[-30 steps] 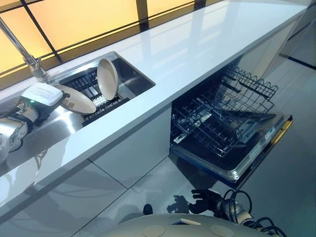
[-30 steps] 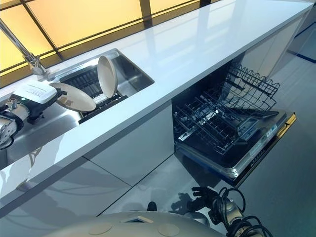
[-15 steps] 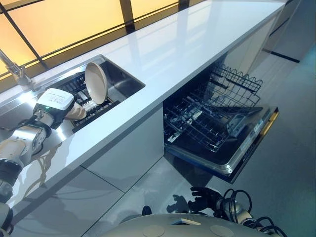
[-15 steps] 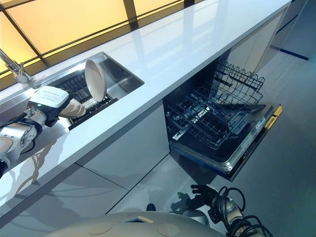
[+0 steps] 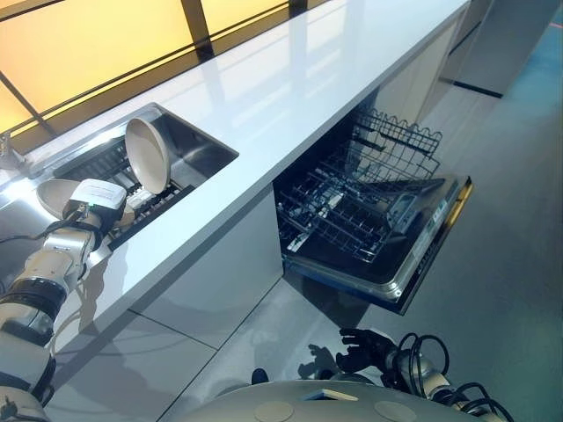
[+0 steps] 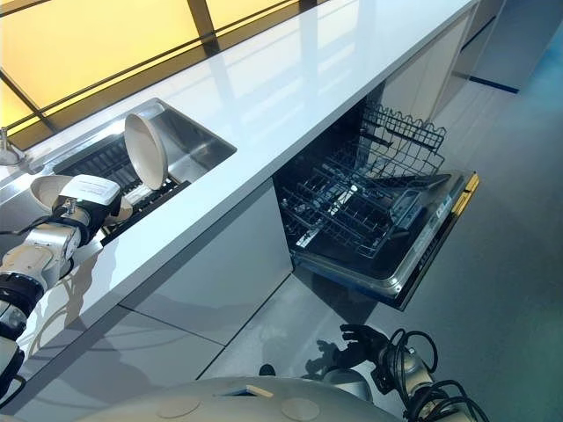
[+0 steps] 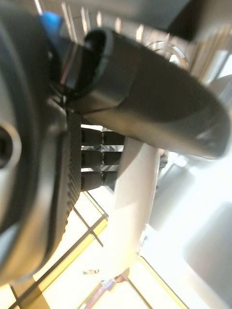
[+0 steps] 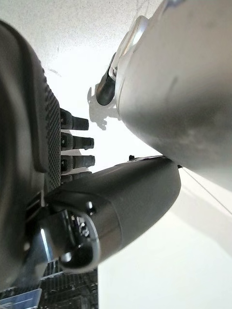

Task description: Pick up plates and place into dishwasher.

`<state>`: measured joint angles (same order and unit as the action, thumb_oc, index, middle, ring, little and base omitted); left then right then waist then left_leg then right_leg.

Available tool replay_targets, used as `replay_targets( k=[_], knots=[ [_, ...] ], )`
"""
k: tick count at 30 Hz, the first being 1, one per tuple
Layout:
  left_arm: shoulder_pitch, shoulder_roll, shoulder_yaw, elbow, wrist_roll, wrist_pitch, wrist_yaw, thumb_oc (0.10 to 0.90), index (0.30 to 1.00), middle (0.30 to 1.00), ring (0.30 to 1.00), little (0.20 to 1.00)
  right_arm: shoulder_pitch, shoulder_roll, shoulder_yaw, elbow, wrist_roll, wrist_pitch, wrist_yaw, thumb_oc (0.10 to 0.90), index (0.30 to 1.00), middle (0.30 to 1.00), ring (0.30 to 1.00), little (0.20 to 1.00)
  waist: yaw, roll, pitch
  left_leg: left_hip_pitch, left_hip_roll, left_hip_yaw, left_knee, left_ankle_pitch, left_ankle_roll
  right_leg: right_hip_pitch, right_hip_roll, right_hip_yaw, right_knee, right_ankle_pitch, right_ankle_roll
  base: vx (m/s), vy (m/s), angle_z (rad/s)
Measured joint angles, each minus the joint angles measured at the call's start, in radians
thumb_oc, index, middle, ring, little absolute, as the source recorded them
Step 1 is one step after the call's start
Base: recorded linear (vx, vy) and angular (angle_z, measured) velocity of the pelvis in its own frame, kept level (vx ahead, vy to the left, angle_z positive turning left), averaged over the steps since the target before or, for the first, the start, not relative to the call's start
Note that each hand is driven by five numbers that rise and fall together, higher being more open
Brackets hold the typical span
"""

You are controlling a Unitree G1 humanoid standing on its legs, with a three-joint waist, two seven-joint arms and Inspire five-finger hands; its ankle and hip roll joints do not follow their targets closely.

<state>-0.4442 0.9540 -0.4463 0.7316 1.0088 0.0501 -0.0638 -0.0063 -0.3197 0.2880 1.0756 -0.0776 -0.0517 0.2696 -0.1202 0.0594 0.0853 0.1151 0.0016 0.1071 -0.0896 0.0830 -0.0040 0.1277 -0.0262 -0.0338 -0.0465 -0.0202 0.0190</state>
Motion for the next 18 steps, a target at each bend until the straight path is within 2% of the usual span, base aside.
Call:
replay_targets(
  k=[7,18],
  knots=[
    [-0.038,-0.002,-0.028,0.032,0.091,0.037,-0.023,0.1,0.3,0.3,0.3,0.2,-0.011,-0.023,0.0,0.02,0.0,-0.028,0.0,0.8,0.9,0.9,0.9,0.9,0.004,0.01,0.008,-0.005,0.001,-0.003,0.0,-0.002,-0.002,0.0,0.001,-0.002,-0.006,0.001,-0.001,-0.02,-0.008,0.01],
    [-0.047,0.004,-0.019,-0.04,0.086,0.079,-0.052,0.1,0.3,0.3,0.3,0.2,-0.012,-0.027,0.002,0.025,0.001,-0.026,0.0,0.8,0.9,0.9,0.9,0.9,0.041,0.006,0.018,-0.005,0.001,-0.018,0.0,-0.003,-0.003,0.006,0.001,-0.014,-0.01,0.001,-0.001,-0.02,-0.017,0.03]
  ],
)
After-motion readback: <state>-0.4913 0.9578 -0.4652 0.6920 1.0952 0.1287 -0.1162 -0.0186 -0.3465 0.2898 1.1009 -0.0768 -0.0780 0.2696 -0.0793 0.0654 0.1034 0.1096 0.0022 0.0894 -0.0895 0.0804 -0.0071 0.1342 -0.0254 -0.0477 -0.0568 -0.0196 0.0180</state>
